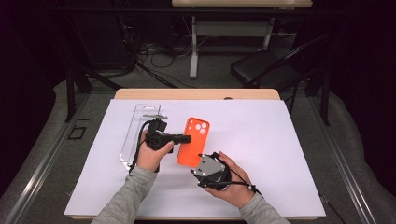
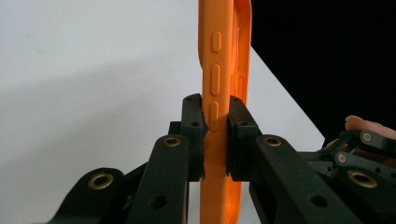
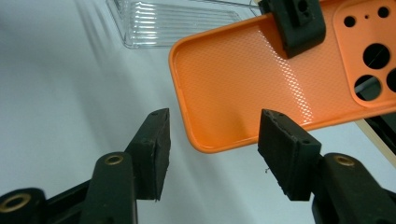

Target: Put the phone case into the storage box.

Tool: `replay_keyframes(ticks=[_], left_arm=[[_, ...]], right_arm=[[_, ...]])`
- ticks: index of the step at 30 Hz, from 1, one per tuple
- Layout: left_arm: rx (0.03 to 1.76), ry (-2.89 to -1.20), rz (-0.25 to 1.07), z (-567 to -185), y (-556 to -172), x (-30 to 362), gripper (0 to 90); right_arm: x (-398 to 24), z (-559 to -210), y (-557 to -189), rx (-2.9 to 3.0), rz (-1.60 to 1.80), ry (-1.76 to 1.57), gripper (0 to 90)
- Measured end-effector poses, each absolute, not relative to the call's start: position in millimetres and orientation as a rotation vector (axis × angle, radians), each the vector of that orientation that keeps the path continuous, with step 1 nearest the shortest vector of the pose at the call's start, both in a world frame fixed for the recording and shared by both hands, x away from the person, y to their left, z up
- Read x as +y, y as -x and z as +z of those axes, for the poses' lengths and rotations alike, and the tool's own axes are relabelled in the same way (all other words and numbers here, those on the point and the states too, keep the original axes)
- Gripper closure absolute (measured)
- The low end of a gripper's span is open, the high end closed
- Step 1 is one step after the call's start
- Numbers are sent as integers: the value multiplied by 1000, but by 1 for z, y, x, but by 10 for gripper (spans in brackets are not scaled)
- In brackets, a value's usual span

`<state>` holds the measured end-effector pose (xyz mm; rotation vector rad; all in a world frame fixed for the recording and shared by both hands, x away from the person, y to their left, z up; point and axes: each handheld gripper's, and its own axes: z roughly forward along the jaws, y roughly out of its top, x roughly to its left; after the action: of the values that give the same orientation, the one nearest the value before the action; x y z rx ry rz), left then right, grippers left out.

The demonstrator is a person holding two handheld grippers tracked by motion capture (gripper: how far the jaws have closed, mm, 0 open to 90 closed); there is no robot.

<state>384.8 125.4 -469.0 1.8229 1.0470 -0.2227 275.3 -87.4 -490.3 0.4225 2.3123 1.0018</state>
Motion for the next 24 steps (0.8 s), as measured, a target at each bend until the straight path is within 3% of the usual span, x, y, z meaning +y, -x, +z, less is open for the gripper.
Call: replay_keyframes(ticks=[24], left_arm=[[1015, -1746, -149, -463, -379, 143, 808]], right_arm=[[-99, -469, -302, 2328, 1119, -680, 318]])
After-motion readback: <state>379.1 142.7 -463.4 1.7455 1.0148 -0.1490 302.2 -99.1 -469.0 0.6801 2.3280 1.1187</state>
